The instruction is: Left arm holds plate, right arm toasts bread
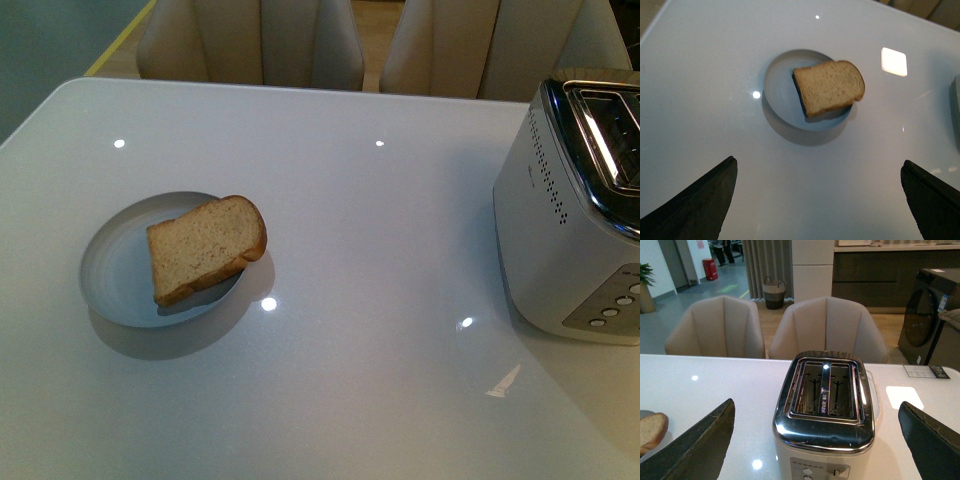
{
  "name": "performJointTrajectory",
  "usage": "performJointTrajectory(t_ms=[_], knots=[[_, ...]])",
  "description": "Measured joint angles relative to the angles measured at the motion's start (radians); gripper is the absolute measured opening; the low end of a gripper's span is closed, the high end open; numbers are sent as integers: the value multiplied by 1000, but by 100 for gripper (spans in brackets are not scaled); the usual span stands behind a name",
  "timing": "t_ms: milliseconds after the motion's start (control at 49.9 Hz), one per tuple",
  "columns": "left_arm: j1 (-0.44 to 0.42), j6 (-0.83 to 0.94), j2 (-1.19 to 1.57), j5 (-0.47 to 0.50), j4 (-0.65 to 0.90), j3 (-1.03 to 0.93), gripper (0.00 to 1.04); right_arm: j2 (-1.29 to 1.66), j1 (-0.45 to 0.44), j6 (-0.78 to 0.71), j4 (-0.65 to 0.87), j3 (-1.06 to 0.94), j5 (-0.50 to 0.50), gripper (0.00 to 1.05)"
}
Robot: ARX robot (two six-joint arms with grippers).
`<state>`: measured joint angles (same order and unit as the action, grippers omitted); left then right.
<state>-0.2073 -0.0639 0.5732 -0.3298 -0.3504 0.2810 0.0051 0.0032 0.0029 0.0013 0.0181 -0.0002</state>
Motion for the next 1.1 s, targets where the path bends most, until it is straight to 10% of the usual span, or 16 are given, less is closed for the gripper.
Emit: performJointTrajectory(t_ms=[421,1102], knots=[[-2,-71,1042,80,767,260,97,0,0,0,0,0,0,96],[113,-119,1664,312,773,580,97,0,0,0,0,0,0,96]])
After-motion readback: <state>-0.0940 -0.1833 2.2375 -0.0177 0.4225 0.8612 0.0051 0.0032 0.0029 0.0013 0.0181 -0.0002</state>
